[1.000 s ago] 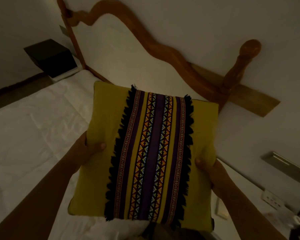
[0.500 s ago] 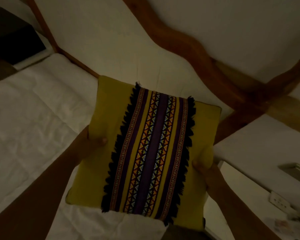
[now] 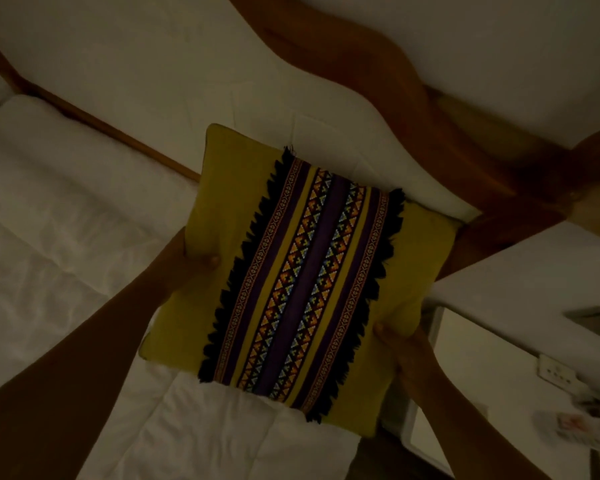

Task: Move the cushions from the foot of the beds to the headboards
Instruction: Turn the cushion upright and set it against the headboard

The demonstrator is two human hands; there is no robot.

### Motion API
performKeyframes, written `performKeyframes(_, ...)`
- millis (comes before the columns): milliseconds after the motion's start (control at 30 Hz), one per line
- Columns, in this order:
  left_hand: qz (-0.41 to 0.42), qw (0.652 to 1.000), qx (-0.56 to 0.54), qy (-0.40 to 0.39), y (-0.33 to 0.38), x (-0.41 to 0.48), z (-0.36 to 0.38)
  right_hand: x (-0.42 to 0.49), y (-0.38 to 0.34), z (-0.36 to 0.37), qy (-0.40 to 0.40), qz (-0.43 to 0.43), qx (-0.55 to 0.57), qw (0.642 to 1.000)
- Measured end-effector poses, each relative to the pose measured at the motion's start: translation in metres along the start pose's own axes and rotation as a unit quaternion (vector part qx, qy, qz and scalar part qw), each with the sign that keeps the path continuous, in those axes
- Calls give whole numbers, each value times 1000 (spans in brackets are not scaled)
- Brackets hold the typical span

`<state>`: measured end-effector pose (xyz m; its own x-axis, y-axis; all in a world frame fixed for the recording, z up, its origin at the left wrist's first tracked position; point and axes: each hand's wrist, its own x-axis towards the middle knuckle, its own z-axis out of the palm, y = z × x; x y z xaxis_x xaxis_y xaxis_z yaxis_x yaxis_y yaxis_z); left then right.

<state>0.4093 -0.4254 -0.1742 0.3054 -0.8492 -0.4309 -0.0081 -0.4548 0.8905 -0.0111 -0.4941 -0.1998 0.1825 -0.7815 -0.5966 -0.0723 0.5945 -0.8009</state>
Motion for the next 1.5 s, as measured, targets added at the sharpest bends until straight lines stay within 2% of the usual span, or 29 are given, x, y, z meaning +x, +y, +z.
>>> performKeyframes(233,43,999,26,-8,13,64,3,38,7,21,49,-13,20,999)
performKeyframes(567,59,996,54,-43,24,108,14,75,4,27,96,-18,-23,995)
performKeyframes(733,53,998,3,-36,19,110,10,57,10,31,102,-38,-13,994)
performKeyframes(867,103,994,-23,-21,30,108,12,57,-6,29,131,-67,4,989)
performKeyframes(1000,114,993,-27,12,41,124,19,75,-12,25,109,-63,23,992)
performKeyframes(1133,73,997,-1,-13,17,128,37,94,1,17,126,-58,-15,990)
performKeyframes(1333,89,995,31,-25,-2,145,44,107,4,1,67,-36,-50,996)
performKeyframes(1500,82,995,30,-47,1,137,38,102,1,2,71,-53,-112,990)
